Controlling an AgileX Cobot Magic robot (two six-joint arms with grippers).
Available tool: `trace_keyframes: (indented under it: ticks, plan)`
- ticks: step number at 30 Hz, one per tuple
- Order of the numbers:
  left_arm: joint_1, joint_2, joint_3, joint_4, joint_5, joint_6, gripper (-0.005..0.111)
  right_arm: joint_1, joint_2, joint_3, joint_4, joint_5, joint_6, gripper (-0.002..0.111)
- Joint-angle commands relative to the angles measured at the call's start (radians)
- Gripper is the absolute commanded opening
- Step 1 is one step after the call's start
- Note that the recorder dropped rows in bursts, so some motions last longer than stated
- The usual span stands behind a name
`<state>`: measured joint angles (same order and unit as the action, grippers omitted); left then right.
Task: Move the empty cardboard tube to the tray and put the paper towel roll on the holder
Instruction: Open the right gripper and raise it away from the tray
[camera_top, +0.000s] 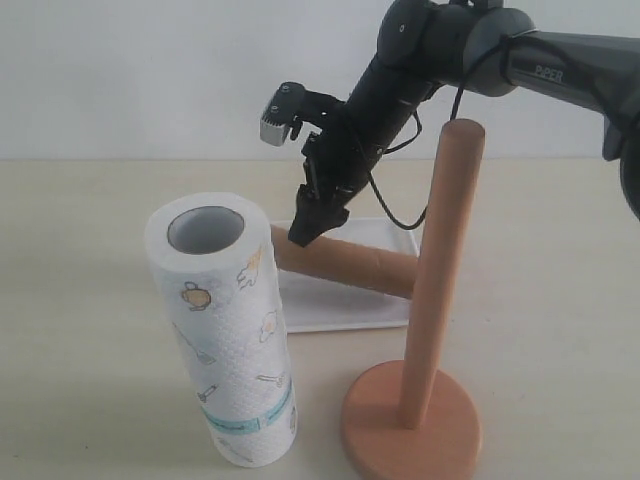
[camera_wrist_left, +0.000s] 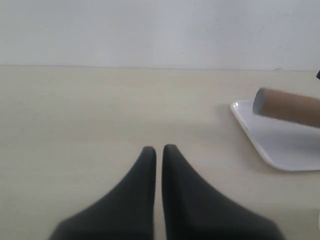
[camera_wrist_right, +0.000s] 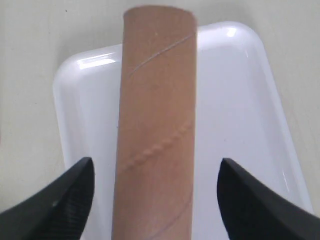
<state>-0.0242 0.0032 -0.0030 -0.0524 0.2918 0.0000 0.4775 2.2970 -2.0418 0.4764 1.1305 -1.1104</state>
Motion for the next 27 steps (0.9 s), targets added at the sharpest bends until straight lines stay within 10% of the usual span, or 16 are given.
trace_keyframes:
  ticks: [1,16,23,27]
  plan:
    - [0.002,-0.003,0.003,-0.01,-0.001,0.0,0.004,-0.001,-0.002,-0.004,-0.022,0.004,0.008,0.066]
    - [0.002,-0.003,0.003,-0.01,-0.001,0.0,0.004,-0.001,-0.1,-0.004,-0.114,0.068,0.037,0.064]
    - [0.002,-0.003,0.003,-0.01,-0.001,0.0,0.004,-0.021,-0.145,-0.004,-0.217,0.068,0.119,0.002]
    - [0.002,-0.003,0.003,-0.01,-0.001,0.0,0.004,-0.065,-0.174,-0.004,-0.222,0.071,0.143,0.0]
